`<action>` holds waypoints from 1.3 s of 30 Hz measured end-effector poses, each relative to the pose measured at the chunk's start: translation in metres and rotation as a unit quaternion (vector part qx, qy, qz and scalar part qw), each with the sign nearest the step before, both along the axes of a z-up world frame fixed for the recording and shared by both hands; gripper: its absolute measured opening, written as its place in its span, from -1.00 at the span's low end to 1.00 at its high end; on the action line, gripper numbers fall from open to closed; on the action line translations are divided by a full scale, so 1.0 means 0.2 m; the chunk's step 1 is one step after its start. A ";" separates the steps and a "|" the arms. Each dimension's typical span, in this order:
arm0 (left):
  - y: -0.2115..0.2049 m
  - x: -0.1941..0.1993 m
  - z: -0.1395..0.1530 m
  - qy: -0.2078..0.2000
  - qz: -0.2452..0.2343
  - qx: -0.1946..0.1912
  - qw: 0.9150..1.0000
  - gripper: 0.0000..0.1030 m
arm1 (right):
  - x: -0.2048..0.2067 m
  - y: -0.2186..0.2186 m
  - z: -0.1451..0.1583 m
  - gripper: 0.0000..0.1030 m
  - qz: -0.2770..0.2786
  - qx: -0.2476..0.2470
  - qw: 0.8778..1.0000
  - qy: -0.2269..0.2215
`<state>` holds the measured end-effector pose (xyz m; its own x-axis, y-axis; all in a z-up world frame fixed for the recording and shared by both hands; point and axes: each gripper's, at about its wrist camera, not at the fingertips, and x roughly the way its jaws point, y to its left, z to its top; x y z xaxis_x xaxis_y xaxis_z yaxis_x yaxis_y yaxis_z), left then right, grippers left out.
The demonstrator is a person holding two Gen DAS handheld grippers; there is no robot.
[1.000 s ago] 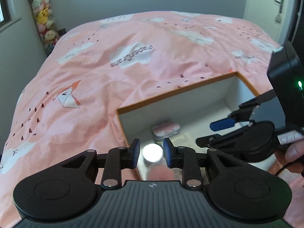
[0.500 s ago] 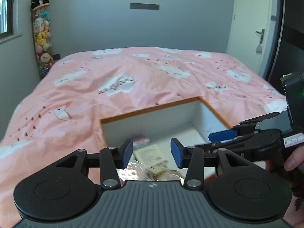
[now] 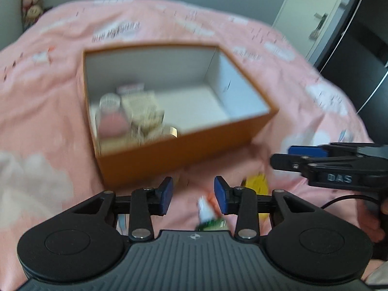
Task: Organize rigid objects
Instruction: 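Move both open tools back toward the bottles beside the box, then grasp the green spray bottle with the left tool while the right tool grasps the pink pump bottle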
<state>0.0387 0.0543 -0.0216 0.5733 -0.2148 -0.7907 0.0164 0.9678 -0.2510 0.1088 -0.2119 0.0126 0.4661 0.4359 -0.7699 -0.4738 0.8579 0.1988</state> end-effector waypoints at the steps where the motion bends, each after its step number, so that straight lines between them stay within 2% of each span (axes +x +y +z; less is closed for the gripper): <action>1: -0.01 -0.01 -0.03 0.013 -0.006 -0.007 1.000 -0.16 | -0.03 -0.02 -0.02 -0.05 -0.003 -0.003 1.000 0.009; 7: -0.05 -0.10 -0.15 0.075 -0.006 -0.019 0.997 -0.16 | -0.15 -0.06 -0.10 -0.05 -0.005 -0.016 0.998 0.059; 11: -0.09 -0.12 -0.20 0.112 -0.017 -0.014 0.993 -0.16 | -0.20 -0.06 -0.16 -0.05 -0.010 -0.040 0.995 0.086; 15: -0.14 -0.14 -0.26 0.147 -0.027 -0.005 0.989 -0.16 | -0.21 -0.08 -0.23 -0.05 -0.013 -0.041 0.991 0.123; 18: -0.16 -0.15 -0.30 0.167 -0.030 -0.007 0.985 -0.16 | -0.23 -0.07 -0.26 -0.05 -0.002 -0.049 0.990 0.133; 27: -0.16 -0.14 -0.33 0.182 -0.035 -0.013 0.983 -0.15 | -0.24 -0.04 -0.29 -0.03 0.013 -0.066 0.987 0.143; 30: -0.14 -0.12 -0.34 0.172 -0.032 -0.034 0.984 -0.15 | -0.24 -0.04 -0.29 -0.03 0.015 -0.063 0.988 0.143; 33: -0.10 -0.09 -0.34 0.152 -0.023 -0.065 0.986 -0.04 | -0.23 -0.04 -0.30 -0.04 0.015 -0.058 0.988 0.145; 39: -0.07 -0.03 -0.41 0.156 0.000 -0.088 0.984 -0.04 | -0.22 -0.04 -0.31 -0.05 0.014 -0.054 0.987 0.151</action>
<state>0.0330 0.0397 -0.1037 0.3090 -0.3642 -0.8785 -0.0886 0.9087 -0.4079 0.0642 -0.2208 -0.0489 0.1963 0.3526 -0.9150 -0.4314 0.8690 0.2423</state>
